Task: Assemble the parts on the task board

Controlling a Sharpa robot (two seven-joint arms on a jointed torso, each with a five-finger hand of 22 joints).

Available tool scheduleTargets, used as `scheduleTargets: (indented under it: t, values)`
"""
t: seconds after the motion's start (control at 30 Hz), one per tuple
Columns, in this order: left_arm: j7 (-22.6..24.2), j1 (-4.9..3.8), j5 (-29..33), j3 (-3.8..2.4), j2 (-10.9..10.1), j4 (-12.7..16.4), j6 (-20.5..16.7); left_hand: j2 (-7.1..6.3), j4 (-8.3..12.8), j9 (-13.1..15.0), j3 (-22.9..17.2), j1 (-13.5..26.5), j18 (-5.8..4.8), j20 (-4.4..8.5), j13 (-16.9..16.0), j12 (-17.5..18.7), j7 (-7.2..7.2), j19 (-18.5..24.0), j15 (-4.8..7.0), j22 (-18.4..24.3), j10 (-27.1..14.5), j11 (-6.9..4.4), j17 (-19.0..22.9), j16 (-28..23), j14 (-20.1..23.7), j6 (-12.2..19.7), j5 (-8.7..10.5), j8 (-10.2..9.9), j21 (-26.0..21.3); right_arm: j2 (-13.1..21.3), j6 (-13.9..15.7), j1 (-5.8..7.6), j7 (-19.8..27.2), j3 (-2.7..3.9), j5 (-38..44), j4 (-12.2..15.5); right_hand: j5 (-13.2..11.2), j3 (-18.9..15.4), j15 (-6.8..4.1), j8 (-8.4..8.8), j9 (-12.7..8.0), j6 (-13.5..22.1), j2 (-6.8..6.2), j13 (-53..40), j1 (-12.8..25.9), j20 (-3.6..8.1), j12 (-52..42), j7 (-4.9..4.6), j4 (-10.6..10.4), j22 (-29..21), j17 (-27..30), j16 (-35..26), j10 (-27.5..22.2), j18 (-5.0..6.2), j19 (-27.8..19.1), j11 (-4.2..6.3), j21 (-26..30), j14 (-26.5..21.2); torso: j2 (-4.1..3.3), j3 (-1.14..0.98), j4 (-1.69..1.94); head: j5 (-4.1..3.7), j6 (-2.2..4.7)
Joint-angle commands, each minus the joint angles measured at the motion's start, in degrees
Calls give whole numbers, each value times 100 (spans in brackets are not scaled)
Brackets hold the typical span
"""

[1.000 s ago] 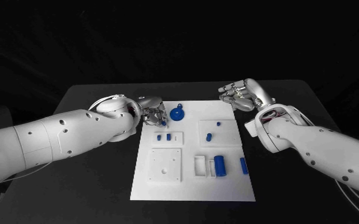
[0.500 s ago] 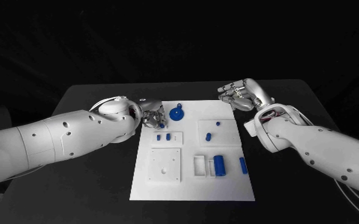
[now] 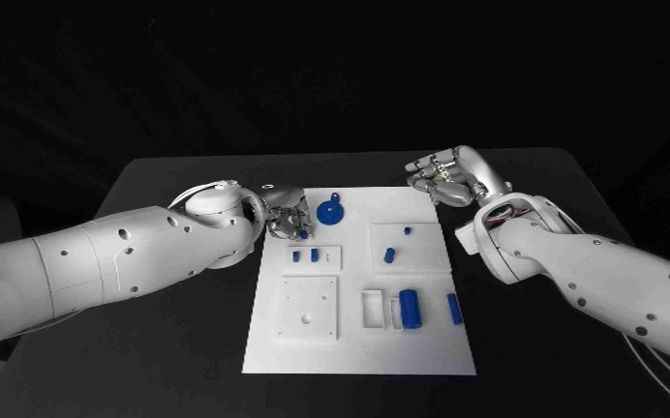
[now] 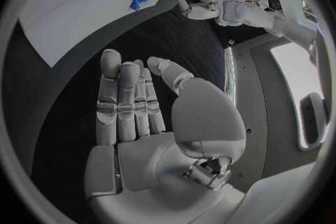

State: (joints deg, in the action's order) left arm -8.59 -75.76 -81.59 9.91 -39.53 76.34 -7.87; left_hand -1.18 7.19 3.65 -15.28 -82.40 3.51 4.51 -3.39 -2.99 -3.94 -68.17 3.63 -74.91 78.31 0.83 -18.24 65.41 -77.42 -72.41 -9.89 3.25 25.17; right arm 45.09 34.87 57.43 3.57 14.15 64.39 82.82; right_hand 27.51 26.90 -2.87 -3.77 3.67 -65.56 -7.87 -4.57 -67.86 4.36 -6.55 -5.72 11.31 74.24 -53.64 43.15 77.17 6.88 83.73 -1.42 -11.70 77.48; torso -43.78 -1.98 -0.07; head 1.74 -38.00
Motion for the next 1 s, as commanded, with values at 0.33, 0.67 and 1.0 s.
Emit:
scheduleTargets:
  t: [0.33, 0.67, 1.0]
  values:
    - [-89, -3, 59, -5, -60, 32, -150, 30, -23, 10, -11, -9, 93, 19, -3, -36, -50, -23, 3, -116, 49, 3, -5, -36, -48, -65, 32, 39, 15, -5, -72, -3, 61, 1, 20, 0, 19, 6, -12, 21, -6, -23, 72, 8, -4, -14, 20, -8, 41, 17, 11, 24, -39, 78, 148, 0, 40, -6, 0, 3, 3, -7, 4]
    - [93, -2, 191, -6, -96, 149, -383, 19, -28, 10, -23, -3, 94, 25, -2, -35, -45, -42, 10, -114, 63, -3, -9, -38, -73, -79, 25, 38, 13, -13, -81, -4, 64, 1, 22, -13, 16, 5, -12, 21, -5, -29, 76, 8, -8, -14, 23, -6, 54, 36, 14, 24, -40, 77, 151, 0, 57, -10, -2, 5, -2, -7, -4]
    - [180, -1, 269, -6, -107, 232, -433, 16, -29, 9, -27, -1, 93, 25, -2, -35, -46, -46, 11, -114, 61, -3, -11, -38, -77, -75, 27, 37, 12, -17, -89, -4, 66, 1, 22, -16, 16, 5, -12, 21, -5, -29, 76, 8, -8, -14, 23, -6, 54, 36, 14, 24, -40, 77, 151, 0, 57, -10, -1, -2, -2, -5, -7]
